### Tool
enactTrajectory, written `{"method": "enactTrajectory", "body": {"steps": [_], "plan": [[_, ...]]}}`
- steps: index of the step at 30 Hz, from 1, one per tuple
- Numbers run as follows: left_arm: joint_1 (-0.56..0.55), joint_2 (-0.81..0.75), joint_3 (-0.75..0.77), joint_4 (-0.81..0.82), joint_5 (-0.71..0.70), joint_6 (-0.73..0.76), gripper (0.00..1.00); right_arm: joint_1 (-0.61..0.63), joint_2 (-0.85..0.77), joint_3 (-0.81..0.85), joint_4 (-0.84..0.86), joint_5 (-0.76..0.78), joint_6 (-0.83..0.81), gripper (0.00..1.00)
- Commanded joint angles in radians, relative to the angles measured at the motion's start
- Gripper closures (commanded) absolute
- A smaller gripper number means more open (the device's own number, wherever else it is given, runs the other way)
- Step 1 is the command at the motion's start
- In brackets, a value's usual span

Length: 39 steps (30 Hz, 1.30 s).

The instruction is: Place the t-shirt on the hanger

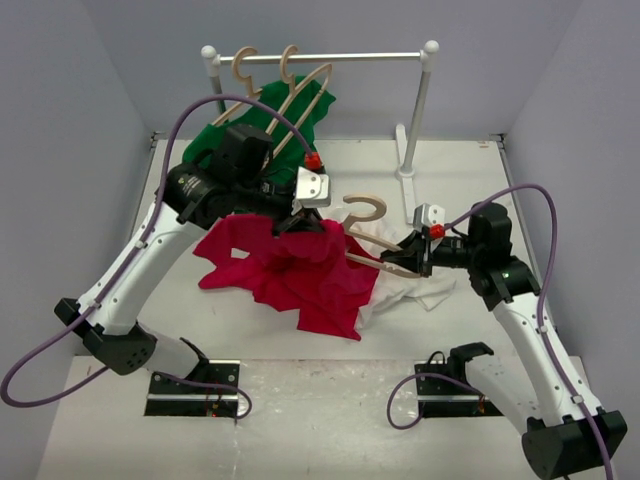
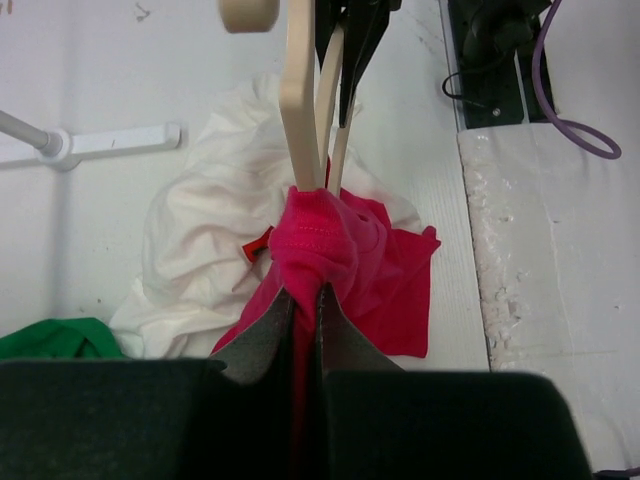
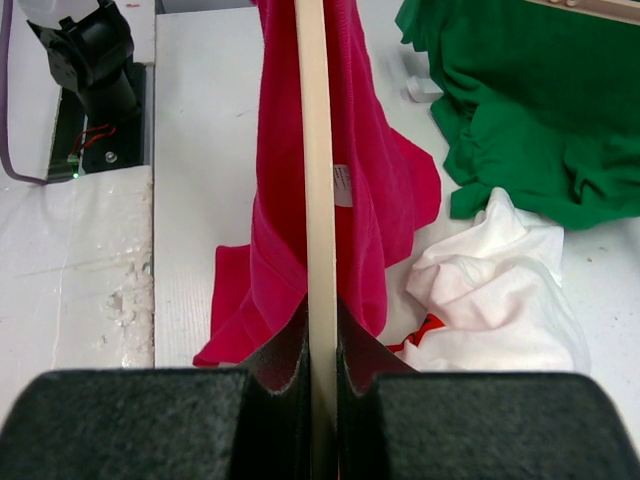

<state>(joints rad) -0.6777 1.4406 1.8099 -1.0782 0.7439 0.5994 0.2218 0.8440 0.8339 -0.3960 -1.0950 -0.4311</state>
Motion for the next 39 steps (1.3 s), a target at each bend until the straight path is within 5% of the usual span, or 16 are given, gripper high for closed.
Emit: {"method": "enactTrajectory", "body": {"steps": [1, 5, 6, 7, 9, 12, 17, 22, 26, 33, 39], "plan": [[-0.010, 0.017, 0.009, 0.079, -0.092, -0.042, 1.00, 0.013, -0.021, 0.047, 0.096, -0.118, 0.011, 1.00], [-0.010, -0.009, -0.015, 0.127, -0.205, -0.082, 1.00, 0.011, -0.033, 0.012, 0.223, -0.074, 0.164, 0.89], [-0.011, -0.027, -0.045, 0.158, -0.240, -0.105, 1.00, 0.012, -0.050, -0.003, 0.283, 0.035, 0.271, 0.34], [-0.011, -0.049, -0.075, 0.184, -0.278, -0.126, 1.00, 0.013, -0.070, -0.013, 0.323, 0.140, 0.356, 0.02], [-0.010, -0.098, -0.124, 0.216, -0.342, -0.162, 1.00, 0.013, -0.113, -0.003, 0.295, 0.452, 0.516, 0.01], [-0.008, -0.196, -0.202, 0.276, -0.428, -0.222, 1.00, 0.008, -0.200, 0.007, 0.180, 1.138, 0.863, 0.01], [-0.008, -0.315, -0.317, 0.407, -0.509, -0.343, 1.00, 0.004, -0.322, -0.120, 0.178, 1.059, 1.130, 0.07], [-0.008, -0.358, -0.342, 0.485, -0.438, -0.419, 1.00, 0.070, -0.161, -0.264, 0.494, 0.675, 1.365, 0.23], [-0.009, -0.349, -0.324, 0.503, -0.399, -0.456, 1.00, 0.259, 0.003, -0.202, 0.626, 0.765, 1.356, 0.23], [-0.008, -0.302, -0.281, 0.515, -0.350, -0.504, 1.00, 0.323, 0.187, -0.131, 0.723, 0.842, 1.391, 0.26], [-0.009, -0.296, -0.286, 0.543, -0.374, -0.524, 1.00, 0.374, 0.269, -0.140, 0.671, 0.941, 1.355, 0.40]]}}
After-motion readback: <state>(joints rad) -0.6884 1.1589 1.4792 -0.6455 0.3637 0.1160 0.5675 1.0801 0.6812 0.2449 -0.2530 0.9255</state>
